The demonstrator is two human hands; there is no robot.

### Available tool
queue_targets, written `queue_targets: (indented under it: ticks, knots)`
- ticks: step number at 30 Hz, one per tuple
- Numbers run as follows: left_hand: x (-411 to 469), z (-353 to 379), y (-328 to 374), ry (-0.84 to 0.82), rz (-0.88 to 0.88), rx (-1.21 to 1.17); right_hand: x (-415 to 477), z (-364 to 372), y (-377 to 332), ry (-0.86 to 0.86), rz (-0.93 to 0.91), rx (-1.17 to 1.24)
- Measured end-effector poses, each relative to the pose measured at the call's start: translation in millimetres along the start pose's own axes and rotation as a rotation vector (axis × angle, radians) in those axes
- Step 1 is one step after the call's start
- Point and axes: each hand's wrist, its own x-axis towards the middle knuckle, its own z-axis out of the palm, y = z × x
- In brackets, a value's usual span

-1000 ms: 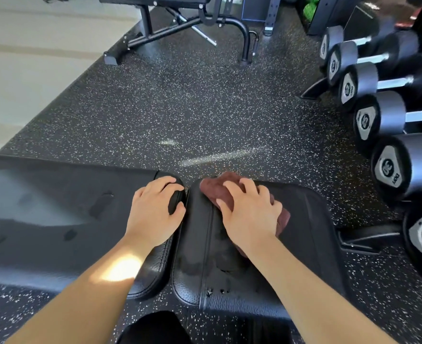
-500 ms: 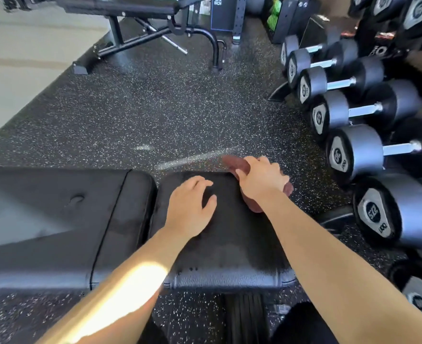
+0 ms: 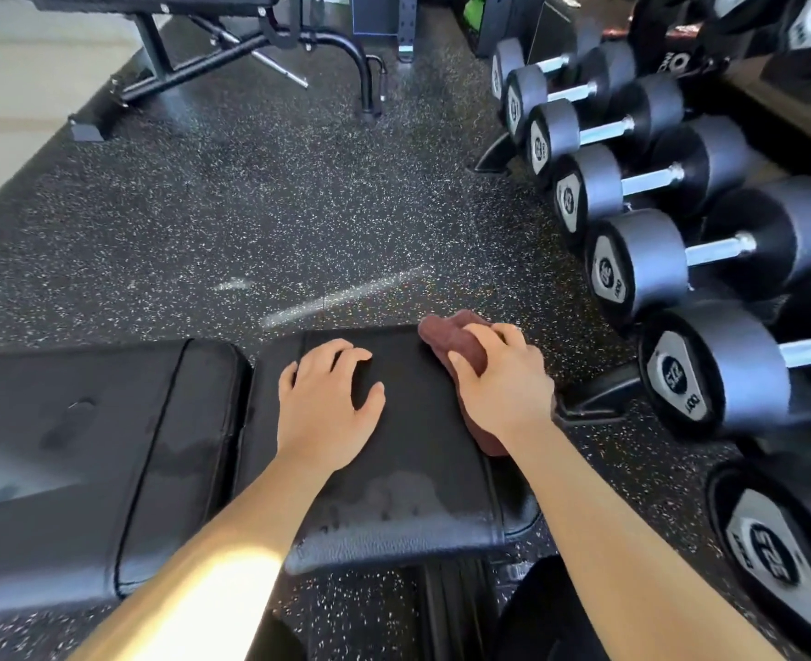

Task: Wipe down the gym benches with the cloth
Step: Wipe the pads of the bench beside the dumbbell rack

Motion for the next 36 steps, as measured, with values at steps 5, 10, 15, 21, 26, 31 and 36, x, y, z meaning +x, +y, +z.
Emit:
queue_targets:
  ticks: [5,10,15,21,26,31,36]
  knots:
    - [0.6,-2.7,1.3,-0.02,-0.012,-0.004,-12.2,-5.9,8.5,-0.03,-0.062,0.036]
    - [-3.2,-7.8,4.7,-0.035,0.006,-0.033,-76.6,-11.3,26.4,-0.007,-0.143,-0.029]
    - [-22.8,-18.8,-2.1,-0.058,0.085,-0.088,-135.9,-5.1,17.6,0.078,-0.069,-0.09]
    - [-57.0,-44.1,-26.8,-0.053,0.091,-0.093,-155.4,9.9,-24.7,0.161,-0.169,-0.202]
    - [-66.8,-70.8,-55.5,-0.075,0.035,0.019,-123.6,20.8,-66.3,0.003,-0.21,-0.163]
    - [-72.1,-91.5,-85.3,-0.059,0.008,0.112,-126.4,25.7,-76.0,-0.065,-0.236,-0.166]
    - [-93.0,-86.6,-102.6,0.033,-0.111,0.029,-155.3,31.5,-88.0,0.035,-0.289,-0.199]
